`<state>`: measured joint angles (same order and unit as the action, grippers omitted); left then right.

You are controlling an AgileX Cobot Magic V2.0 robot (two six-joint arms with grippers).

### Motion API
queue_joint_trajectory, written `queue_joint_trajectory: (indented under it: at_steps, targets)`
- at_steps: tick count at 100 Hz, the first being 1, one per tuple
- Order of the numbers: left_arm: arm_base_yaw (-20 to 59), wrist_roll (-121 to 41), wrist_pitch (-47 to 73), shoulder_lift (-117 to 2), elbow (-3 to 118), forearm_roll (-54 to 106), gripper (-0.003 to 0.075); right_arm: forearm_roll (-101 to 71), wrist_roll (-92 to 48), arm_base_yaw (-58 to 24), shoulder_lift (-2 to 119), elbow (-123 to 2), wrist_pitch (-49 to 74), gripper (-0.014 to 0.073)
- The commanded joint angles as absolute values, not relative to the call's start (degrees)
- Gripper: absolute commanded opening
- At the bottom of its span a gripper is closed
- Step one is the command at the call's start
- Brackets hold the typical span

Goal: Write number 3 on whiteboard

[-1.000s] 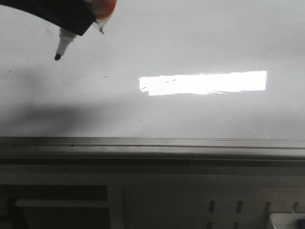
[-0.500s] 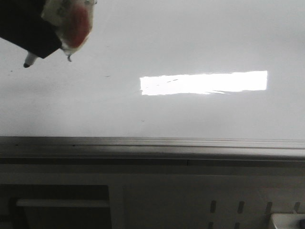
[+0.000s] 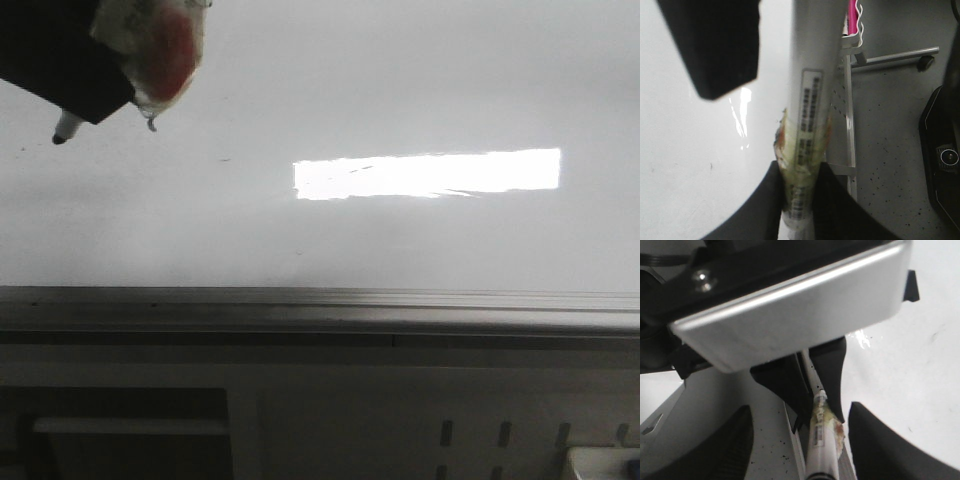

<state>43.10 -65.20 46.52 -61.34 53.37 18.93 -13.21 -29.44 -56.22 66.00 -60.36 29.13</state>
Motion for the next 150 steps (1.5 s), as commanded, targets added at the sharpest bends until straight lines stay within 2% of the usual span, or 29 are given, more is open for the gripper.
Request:
queue_joint_trajectory:
  at_steps: [1,10,24,38,46,59,64,69,79,84,89,93,110,127,139,150]
  targets:
    - [43.5,-65.3,44.3,-60.3,55.3,20.7,-0.0020,-13.7,-30.0,-56.2,66.4,-62.3,24.9,0.0374]
    - [43.5,-65.3,44.3,-60.3,55.3,20.7,-0.0020,-14.1,-30.0,-56.2,67.6,-62.3,25.4,0.0365]
    - [43.5,-65.3,44.3,-60.3,55.3,20.7,-0.0020,-14.8,-30.0,-56.2,68.4,-62.3,25.7,0.0262]
    - [43.5,-65.3,44.4,-60.3,55.3,20.7,-0.0020,-14.8,-30.0,-56.2,68.4,-62.3,25.8,0.0071]
    - [43.5,-65.3,44.4,-60.3,55.3,20.7,-0.0020,-14.8,-30.0,-56.2,68.4,-62.3,25.9,-0.0071]
    - [43.5,-65.1,43.7,-60.3,55.3,20.8,-0.0001,-14.8,-30.0,-56.2,68.4,-62.3,27.0,-0.0070]
    - [43.5,-65.1,43.4,-60.3,55.3,21.0,0.0053,-14.8,-30.0,-56.2,68.4,-62.3,27.2,-0.0070]
    - [43.5,-64.9,42.9,-60.3,55.4,21.6,0.0141,-14.6,-30.0,-56.2,68.4,-62.3,27.2,-0.0070]
    - [43.5,-62.4,42.1,-60.2,55.6,21.8,0.0394,-13.6,-30.0,-56.1,68.4,-62.3,27.1,-0.0065]
    - [43.5,-61.5,41.5,-59.8,55.6,21.8,0.0492,-13.6,-30.0,-55.6,68.4,-62.3,27.1,-0.0064]
    - [43.5,-61.5,41.1,-59.0,55.6,21.3,0.0558,-13.6,-30.0,-54.8,68.4,-62.3,27.0,-0.0064]
    - [43.4,-61.4,40.8,-58.2,55.6,21.0,0.0569,-13.6,-30.0,-54.3,68.2,-62.4,26.8,-0.0064]
    - [40.3,-56.1,39.2,-52.8,55.6,19.8,0.0566,-13.5,-30.0,-51.0,66.2,-62.9,23.7,-0.0064]
    - [33.2,-47.7,39.3,-45.1,54.9,19.8,0.0549,-12.1,-30.0,-47.5,64.7,-62.9,22.0,-0.0064]
    - [28.0,-42.8,39.3,-39.0,52.1,19.8,0.0427,-10.3,-30.0,-45.1,64.8,-62.7,21.6,-0.0064]
    - [23.5,-38.8,38.0,-33.0,47.1,19.8,0.0259,-8.2,-30.0,-43.5,64.8,-62.7,19.9,-0.0056]
